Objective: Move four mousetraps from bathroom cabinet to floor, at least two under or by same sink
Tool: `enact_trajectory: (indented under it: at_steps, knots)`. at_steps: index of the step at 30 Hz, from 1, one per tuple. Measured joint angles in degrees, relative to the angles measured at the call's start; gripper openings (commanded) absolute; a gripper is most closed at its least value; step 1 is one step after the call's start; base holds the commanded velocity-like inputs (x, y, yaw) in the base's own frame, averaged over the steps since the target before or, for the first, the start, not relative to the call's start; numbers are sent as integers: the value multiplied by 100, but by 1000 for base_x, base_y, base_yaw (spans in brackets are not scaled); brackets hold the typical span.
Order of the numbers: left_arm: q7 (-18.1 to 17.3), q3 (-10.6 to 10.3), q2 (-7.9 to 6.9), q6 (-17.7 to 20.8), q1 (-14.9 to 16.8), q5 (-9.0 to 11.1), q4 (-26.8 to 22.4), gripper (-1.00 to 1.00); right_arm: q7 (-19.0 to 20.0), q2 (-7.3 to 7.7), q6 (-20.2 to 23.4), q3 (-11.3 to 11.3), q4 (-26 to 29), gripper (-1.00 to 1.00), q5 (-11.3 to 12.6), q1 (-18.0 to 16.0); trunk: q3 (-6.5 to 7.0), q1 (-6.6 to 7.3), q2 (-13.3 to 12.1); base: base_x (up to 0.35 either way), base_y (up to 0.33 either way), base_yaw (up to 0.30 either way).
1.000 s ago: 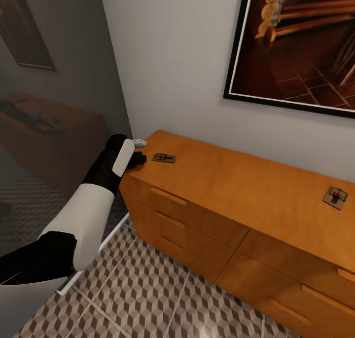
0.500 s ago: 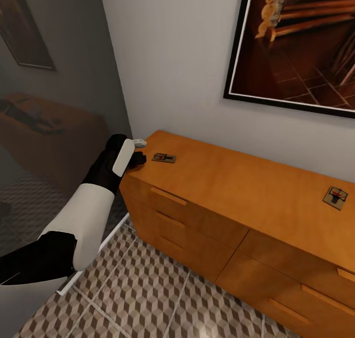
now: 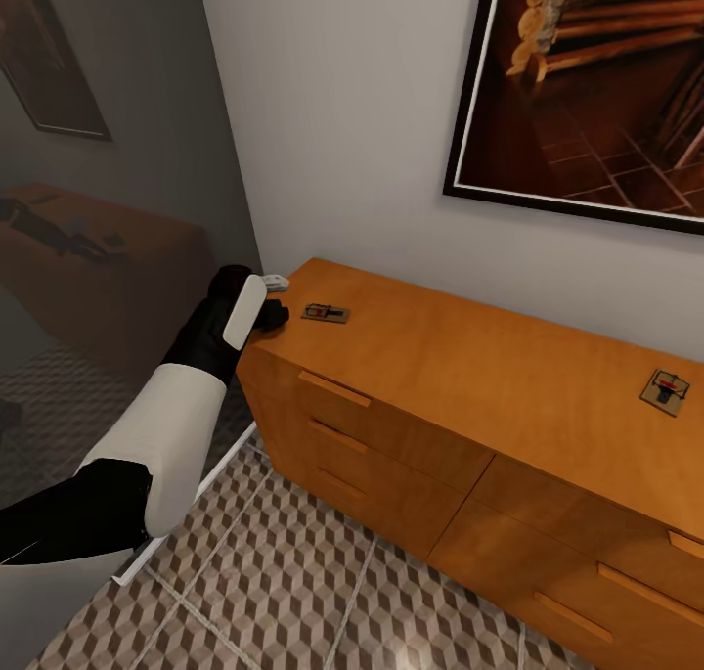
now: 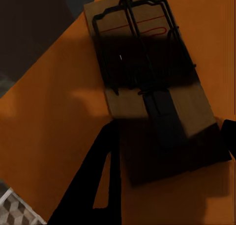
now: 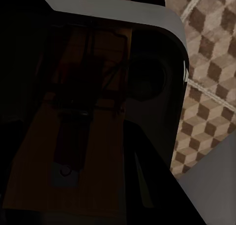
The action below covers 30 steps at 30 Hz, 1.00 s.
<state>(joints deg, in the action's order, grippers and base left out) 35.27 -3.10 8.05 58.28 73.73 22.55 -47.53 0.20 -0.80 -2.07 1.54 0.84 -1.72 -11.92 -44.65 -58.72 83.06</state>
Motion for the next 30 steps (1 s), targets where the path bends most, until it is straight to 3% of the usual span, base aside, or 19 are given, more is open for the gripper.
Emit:
enact_trajectory:
  at_steps: [30]
  knots:
    - [-14,3,-36,-25,0,100,-4,-100,-1,-6,-2,0,0,-100,0,0,0,0,0,0,0,0]
